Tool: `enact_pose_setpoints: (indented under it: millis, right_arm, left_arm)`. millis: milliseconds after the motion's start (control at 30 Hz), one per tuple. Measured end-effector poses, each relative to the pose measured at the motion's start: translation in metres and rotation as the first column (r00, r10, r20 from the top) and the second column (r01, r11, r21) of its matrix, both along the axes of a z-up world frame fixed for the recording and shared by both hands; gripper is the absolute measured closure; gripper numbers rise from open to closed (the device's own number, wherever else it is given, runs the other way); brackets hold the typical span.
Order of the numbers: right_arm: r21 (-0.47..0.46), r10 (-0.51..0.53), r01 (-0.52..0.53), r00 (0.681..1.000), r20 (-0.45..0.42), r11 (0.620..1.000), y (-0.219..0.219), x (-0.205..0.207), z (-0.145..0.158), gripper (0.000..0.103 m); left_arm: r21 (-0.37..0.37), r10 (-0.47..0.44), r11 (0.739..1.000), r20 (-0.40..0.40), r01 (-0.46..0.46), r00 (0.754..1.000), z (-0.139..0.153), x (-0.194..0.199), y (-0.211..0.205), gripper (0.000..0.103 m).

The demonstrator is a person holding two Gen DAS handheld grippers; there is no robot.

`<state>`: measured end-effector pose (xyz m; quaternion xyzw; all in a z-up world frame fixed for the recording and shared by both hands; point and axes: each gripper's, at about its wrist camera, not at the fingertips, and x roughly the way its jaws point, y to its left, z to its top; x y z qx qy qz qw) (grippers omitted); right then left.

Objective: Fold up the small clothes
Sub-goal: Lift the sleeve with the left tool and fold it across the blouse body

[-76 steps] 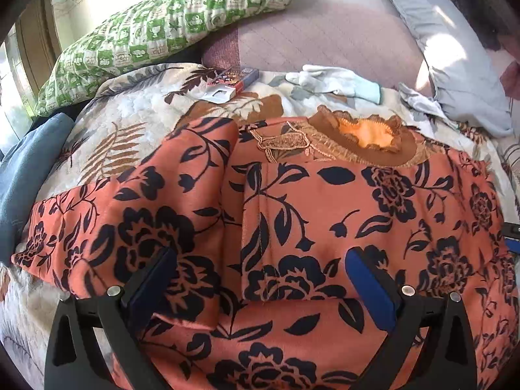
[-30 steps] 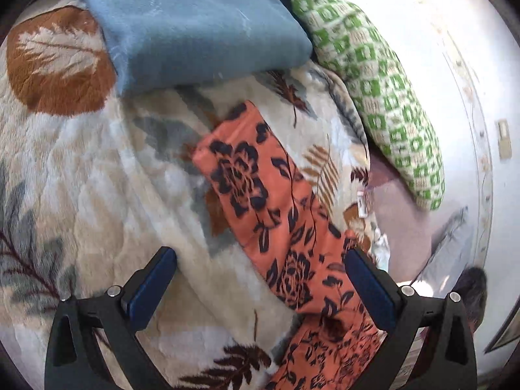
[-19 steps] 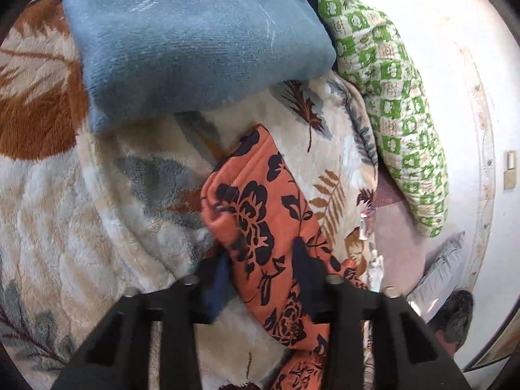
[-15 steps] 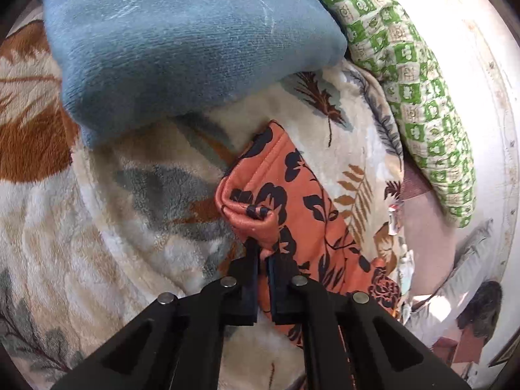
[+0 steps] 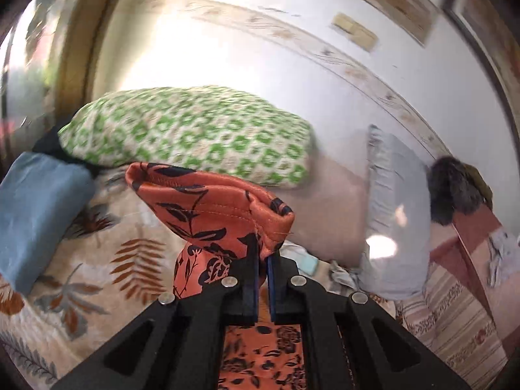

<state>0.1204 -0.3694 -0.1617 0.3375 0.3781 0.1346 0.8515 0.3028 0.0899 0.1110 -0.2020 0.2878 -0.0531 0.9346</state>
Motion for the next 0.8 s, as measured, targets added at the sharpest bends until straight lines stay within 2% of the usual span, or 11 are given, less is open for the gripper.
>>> enact_pose_setpoints:
  millis: [133,267,300,333,400,433,500,533,600,700,800]
  right_arm:
    - [0.070,-0.044,0.042,0.998,0.035,0.997,-0.020,-0.008,0.005,0.024]
    - [0.128,-0.091,0.085,0.995,0.038,0.988,-0.036,-0.012,0.004,0.024]
    - [0.138,-0.096,0.090,0.995,0.038,0.986,-0.038,-0.012,0.004,0.024]
    - [0.140,-0.100,0.093,0.994,0.038,0.986,-0.040,-0.012,0.004,0.024]
    - [0.142,-0.104,0.098,0.994,0.036,0.985,-0.042,-0.011,0.004,0.024]
    - [0.143,-0.108,0.102,0.994,0.034,0.984,-0.043,-0.011,0.003,0.024]
    - [0.139,-0.119,0.115,0.993,0.023,0.984,-0.045,-0.010,0.001,0.024]
    - [0.140,-0.128,0.124,0.992,0.016,0.982,-0.047,-0.010,0.000,0.024]
    - [0.137,-0.141,0.139,0.990,0.009,0.981,-0.049,-0.010,-0.002,0.024]
    - [0.110,-0.140,0.139,0.990,0.001,0.984,-0.045,-0.008,-0.002,0.024]
    - [0.082,-0.115,0.116,0.993,-0.017,0.990,-0.039,0.002,0.000,0.024]
  left_arm:
    - [0.063,-0.163,0.985,0.005,0.162,0.987,-0.005,0.011,-0.113,0.099]
    - [0.081,-0.307,0.946,-0.093,0.315,0.947,-0.061,0.017,-0.214,0.099]
    - [0.091,-0.329,0.935,-0.132,0.342,0.935,-0.081,0.019,-0.235,0.092]
    - [0.099,-0.352,0.923,-0.176,0.372,0.919,-0.103,0.020,-0.254,0.066]
    - [0.091,-0.402,0.888,-0.327,0.452,0.856,-0.153,0.026,-0.285,0.019]
    - [0.095,-0.394,0.882,-0.386,0.461,0.834,-0.174,0.026,-0.291,0.019]
    - [0.071,-0.368,0.893,-0.451,0.444,0.813,-0.200,0.020,-0.280,0.019]
    - [0.045,-0.357,0.905,-0.460,0.423,0.813,-0.204,0.017,-0.266,0.019]
    - [0.020,-0.349,0.920,-0.420,0.393,0.838,-0.197,0.007,-0.230,0.019]
    - [0.109,-0.270,0.941,-0.331,0.320,0.904,-0.178,-0.012,-0.165,0.018]
    - [0.224,-0.126,0.954,-0.300,0.198,0.946,-0.181,-0.022,-0.093,0.017]
